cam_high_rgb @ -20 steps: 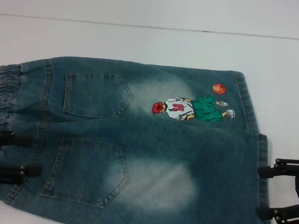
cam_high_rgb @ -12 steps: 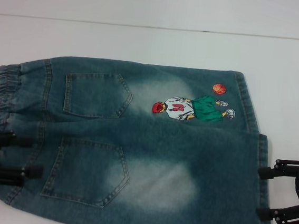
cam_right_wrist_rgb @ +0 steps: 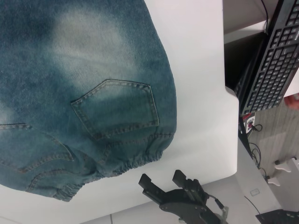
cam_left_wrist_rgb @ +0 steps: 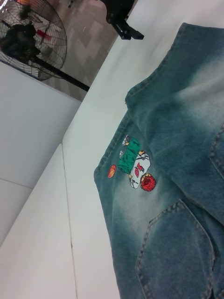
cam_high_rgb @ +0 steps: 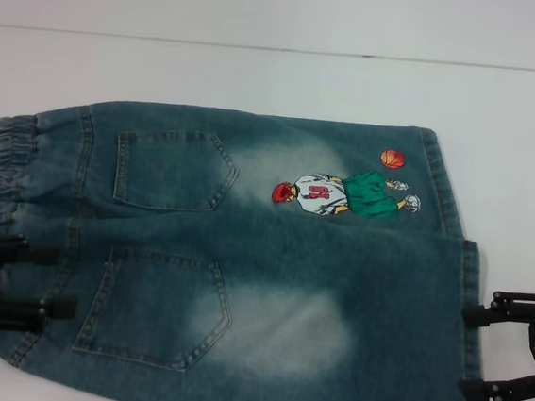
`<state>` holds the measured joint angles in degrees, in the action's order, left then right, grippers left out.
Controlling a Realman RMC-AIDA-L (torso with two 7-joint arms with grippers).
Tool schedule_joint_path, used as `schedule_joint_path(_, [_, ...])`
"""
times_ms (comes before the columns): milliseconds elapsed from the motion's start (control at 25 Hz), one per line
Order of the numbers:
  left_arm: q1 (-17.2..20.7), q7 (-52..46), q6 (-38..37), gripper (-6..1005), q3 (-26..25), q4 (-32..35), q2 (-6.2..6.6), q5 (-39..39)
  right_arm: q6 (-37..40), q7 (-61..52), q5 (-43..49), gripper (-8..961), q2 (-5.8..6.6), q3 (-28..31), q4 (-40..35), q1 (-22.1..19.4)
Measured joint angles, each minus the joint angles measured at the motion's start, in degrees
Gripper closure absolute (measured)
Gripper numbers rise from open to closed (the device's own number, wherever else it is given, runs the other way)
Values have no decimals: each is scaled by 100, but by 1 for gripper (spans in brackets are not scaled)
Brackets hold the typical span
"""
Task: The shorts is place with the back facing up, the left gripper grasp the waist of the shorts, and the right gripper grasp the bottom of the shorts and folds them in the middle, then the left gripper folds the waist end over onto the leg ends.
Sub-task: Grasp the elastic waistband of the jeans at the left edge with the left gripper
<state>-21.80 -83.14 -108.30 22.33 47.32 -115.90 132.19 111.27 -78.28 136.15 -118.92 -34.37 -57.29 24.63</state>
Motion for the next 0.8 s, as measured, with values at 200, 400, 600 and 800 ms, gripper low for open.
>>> schedule_joint_path(200, [5, -299, -3, 91, 19, 299, 5, 89, 58, -33, -1, 26, -14, 0, 0, -11])
schedule_joint_path(400, [16, -999, 49, 94, 20, 998, -20, 421, 119, -41, -10, 26, -43, 0, -10, -7])
schedule_joint_path(600, [10, -1518, 187, 96, 23, 1632, -122, 952, 7, -43, -10, 26, -46, 6, -1, 4])
schedule_joint_path(800, [-1, -1853, 464, 98, 72, 2144, -295, 1422, -161, -110, -6, 25, -53, 2, 23, 28])
